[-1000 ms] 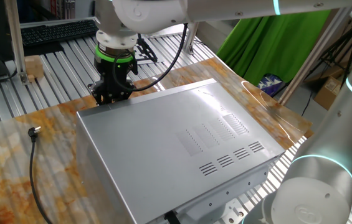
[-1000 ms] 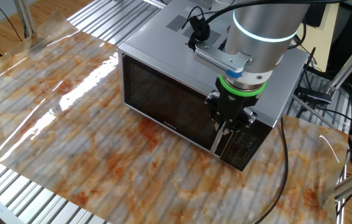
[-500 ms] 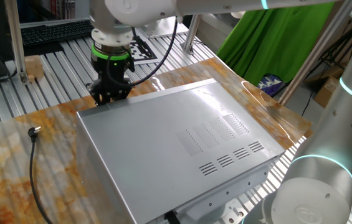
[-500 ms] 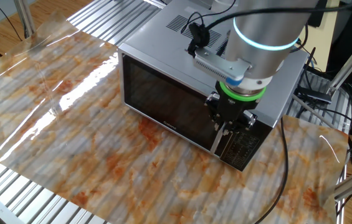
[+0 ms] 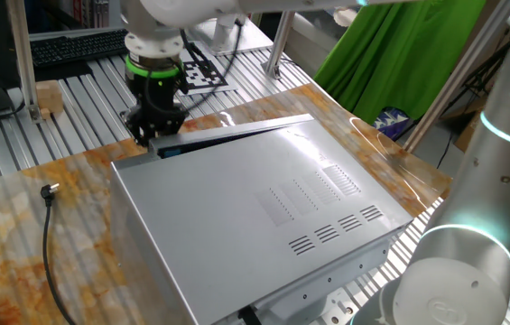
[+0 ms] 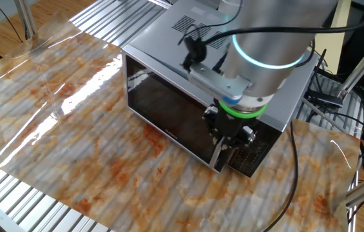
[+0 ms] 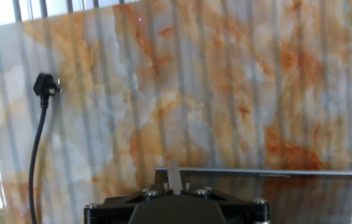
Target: Open the microwave door
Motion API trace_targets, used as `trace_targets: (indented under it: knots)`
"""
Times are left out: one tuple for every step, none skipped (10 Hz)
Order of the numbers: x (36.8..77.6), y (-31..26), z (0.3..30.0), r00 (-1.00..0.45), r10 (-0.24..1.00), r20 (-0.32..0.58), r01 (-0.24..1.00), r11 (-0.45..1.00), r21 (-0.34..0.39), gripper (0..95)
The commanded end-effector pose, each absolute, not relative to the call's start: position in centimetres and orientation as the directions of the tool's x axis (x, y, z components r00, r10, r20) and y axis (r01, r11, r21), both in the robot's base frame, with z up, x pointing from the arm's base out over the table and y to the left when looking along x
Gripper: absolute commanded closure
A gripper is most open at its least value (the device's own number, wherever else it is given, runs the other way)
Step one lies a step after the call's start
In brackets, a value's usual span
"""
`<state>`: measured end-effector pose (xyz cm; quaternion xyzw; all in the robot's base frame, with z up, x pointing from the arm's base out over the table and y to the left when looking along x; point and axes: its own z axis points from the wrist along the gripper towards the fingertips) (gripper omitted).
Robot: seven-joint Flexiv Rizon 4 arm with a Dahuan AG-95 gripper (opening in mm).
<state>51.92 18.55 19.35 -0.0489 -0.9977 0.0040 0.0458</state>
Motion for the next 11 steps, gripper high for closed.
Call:
trace_targets:
  knots:
    - [52.3,18.3,19.3,-0.990,0.113,0.089,0.111,0.994,-0.021,95.0]
    - [52.8,18.1,20.0,-0.990,0.115,0.079,0.115,0.993,-0.011,95.0]
    - [53.1,18.2,20.2,-0.988,0.133,0.073,0.134,0.991,0.011,95.0]
    - [53.2,18.5,19.8,-0.985,0.159,0.068,0.160,0.987,0.015,95.0]
    - [53.3,18.6,19.4,-0.984,0.167,0.066,0.167,0.986,0.001,76.0]
    - [53.6,18.1,19.2,-0.983,0.172,0.060,0.170,0.985,-0.026,76.0]
    - [53.7,17.7,19.1,-0.983,0.176,0.058,0.175,0.984,-0.022,76.0]
    - [53.9,17.7,19.2,-0.980,0.190,0.060,0.190,0.982,-0.005,57.0]
    - [54.1,17.6,19.2,-0.979,0.193,0.060,0.193,0.981,-0.001,57.0]
    - [54.2,17.6,19.2,-0.979,0.193,0.060,0.194,0.981,-0.001,57.0]
    - [54.5,17.5,19.1,-0.979,0.193,0.058,0.194,0.981,0.000,57.0]
